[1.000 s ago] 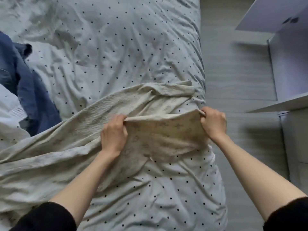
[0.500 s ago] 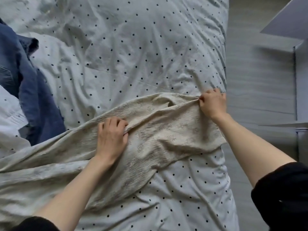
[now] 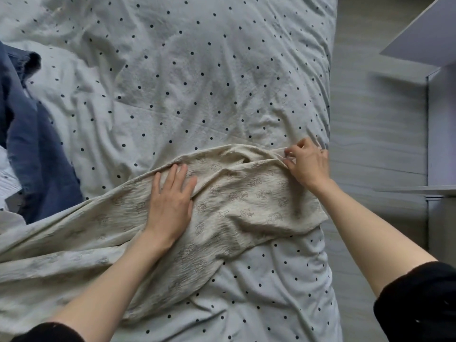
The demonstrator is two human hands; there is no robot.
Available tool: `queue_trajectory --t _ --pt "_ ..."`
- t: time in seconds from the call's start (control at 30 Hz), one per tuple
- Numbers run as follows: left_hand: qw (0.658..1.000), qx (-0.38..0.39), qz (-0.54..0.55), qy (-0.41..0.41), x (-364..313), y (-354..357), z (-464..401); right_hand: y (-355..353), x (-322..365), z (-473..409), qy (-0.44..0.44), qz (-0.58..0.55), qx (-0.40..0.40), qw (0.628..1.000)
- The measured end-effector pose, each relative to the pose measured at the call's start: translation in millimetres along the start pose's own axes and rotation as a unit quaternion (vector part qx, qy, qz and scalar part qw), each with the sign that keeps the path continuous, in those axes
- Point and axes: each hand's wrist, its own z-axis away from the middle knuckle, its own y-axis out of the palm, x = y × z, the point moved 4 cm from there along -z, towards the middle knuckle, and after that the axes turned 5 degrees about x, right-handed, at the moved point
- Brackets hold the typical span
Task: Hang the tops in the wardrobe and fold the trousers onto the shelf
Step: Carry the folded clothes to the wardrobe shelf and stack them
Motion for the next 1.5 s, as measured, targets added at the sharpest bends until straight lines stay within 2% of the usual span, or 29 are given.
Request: queue_trajectory --t 0.2,0.37,0.53,0.7,0.8,0.93,1.2,1.27,1.37,1.43,1.5 --pt "1.0 0.018 -0.004 -0.003 -1 1 -1 -2 -2 6 -0.071 0.056 -0.034 0.995" --pt "1.0 0.017 0.009 0.0 -1 0 0 -4 -18 1 0.008 0.09 -0.035 0.995" --pt "0.999 0.003 0.038 -0.006 -2 -7 2 -43 -2 -38 0.018 0.069 -0.099 0.993" --pt "0.992 -0.085 0.096 -0.007 8 -29 3 -63 14 -62 0.036 0.028 -0.156 0.987" --pt "0.99 -0.087 0.106 -0.04 18 -32 5 -47 7 -47 0.063 -0.048 -0.138 0.987" --pt "0.993 -0.078 0.081 -0.041 23 -23 17 -15 -10 -2 0.051 -0.08 -0.13 0.987" --pt "0.992 -0.096 0.074 -0.027 30 -22 37 -3 -16 21 -0.075 0.083 -0.058 0.992" --pt "0.993 -0.092 0.071 -0.033 29 -22 39 0 -13 15 -0.063 0.134 -0.005 0.989" --pt "0.993 -0.086 0.073 -0.041 27 -22 41 -2 -13 3 -0.009 0.14 0.051 0.989" --pt "0.991 -0.092 0.082 -0.045 25 -23 43 -6 -10 -3 -0.006 0.136 0.063 0.989" --pt "0.986 -0.122 0.105 -0.043 25 -27 47 -14 -9 0 -0.009 0.111 0.035 0.993"
